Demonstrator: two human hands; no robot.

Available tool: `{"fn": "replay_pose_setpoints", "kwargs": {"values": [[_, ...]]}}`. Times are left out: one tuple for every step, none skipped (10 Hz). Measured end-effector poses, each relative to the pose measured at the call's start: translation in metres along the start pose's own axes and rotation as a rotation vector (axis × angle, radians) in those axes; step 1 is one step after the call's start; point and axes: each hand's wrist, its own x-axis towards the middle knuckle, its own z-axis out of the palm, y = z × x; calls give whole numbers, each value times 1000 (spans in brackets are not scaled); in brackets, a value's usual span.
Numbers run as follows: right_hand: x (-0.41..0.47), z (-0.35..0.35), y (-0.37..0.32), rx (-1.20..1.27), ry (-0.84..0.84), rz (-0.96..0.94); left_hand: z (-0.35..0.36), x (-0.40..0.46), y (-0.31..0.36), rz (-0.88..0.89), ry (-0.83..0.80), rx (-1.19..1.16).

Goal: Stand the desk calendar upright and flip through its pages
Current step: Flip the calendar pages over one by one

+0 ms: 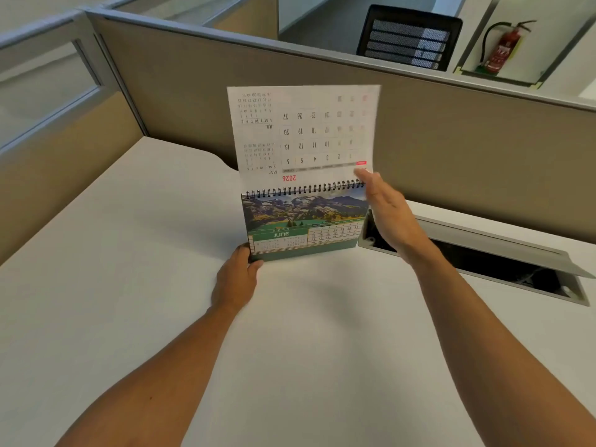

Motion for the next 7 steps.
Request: {"fn": "replay_pose_setpoints", "kwargs": {"values": [[8,4,13,-337,30,-30,1,1,-1,8,3,5],[13,6,23,-486,70,-76,2,2,-3,17,16,15],[14,7,26,-620,88,-105,2,2,-2,16,16,22],[14,8,25,-717,88,-111,4,3,-3,28,23,14],[10,7,26,-791,67,-108,2,1,-4,32,10,-21],[5,7,22,-801,63,-119,1,-1,-6,75,18,-66],[-12,4,25,-765,131,-105,-1,-6,-9,102,38,-72]]}}
